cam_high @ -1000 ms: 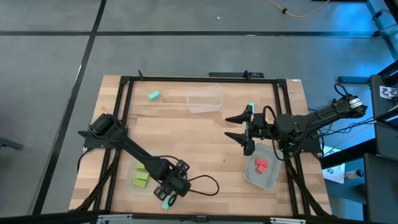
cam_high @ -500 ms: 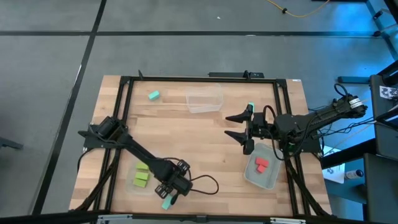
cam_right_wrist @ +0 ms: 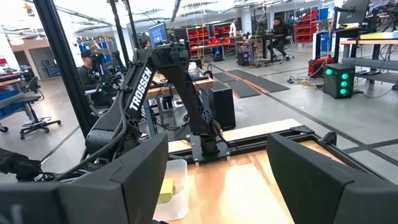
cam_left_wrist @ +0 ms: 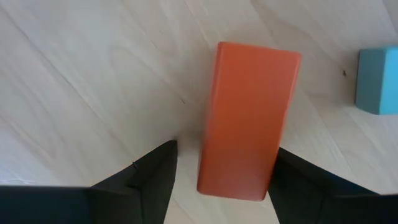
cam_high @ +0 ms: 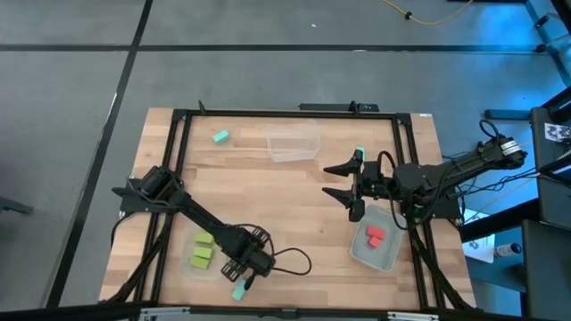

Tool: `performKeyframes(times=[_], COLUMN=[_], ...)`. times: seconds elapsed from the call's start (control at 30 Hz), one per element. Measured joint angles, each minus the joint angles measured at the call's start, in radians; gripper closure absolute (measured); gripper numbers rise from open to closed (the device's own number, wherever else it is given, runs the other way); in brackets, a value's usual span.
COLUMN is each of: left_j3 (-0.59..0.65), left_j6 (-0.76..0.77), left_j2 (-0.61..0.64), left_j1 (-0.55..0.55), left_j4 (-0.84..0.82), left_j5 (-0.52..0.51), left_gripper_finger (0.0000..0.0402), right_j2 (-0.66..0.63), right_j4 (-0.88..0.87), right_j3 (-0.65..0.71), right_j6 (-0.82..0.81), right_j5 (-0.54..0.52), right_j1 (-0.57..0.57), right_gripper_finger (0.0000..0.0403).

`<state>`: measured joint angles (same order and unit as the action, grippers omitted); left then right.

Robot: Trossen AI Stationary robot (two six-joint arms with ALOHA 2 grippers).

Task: Sort & place blocks by color
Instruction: Put the orange block into the gray bin

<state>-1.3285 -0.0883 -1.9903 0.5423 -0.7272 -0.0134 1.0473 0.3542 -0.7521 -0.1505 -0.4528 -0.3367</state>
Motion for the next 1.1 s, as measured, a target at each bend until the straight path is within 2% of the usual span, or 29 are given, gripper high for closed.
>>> performKeyframes(times=[0.33,0.63,0.73,0.87,1.0,1.1], left_j3=[0.001,0.002,0.002,0.039,0.173,0.316], left_j6=[-0.021,-0.019,0.02,0.065,0.14,0.198], left_j2=[0.005,0.116,0.213,0.398,0.63,0.803], left_j1=[-0.021,-0.092,-0.144,-0.22,-0.293,-0.332], left_j4=[0.023,-0.045,-0.105,-0.089,0.035,0.228], left_j5=[0.011,0.032,0.008,-0.067,-0.167,-0.206], left_gripper_finger=[0.0274,0.0277,0.0277,0.0277,0.0277,0.0277], right_j2=[0.0,0.0,0.0,0.0,0.0,0.0], right_j4=[0.0,0.001,0.002,0.001,-0.014,-0.038], right_j3=[0.0,0.0,0.0,0.0,0.0,0.001], right_j6=[0.002,0.002,0.002,-0.005,-0.052,-0.07], right_j5=[0.001,0.001,0.001,0.001,0.001,0.001], right_j1=[0.0,0.0,0.0,0.0,0.001,0.008], right_gripper_finger=[0.0127,0.0127,0.0127,0.0127,0.0127,0.0127])
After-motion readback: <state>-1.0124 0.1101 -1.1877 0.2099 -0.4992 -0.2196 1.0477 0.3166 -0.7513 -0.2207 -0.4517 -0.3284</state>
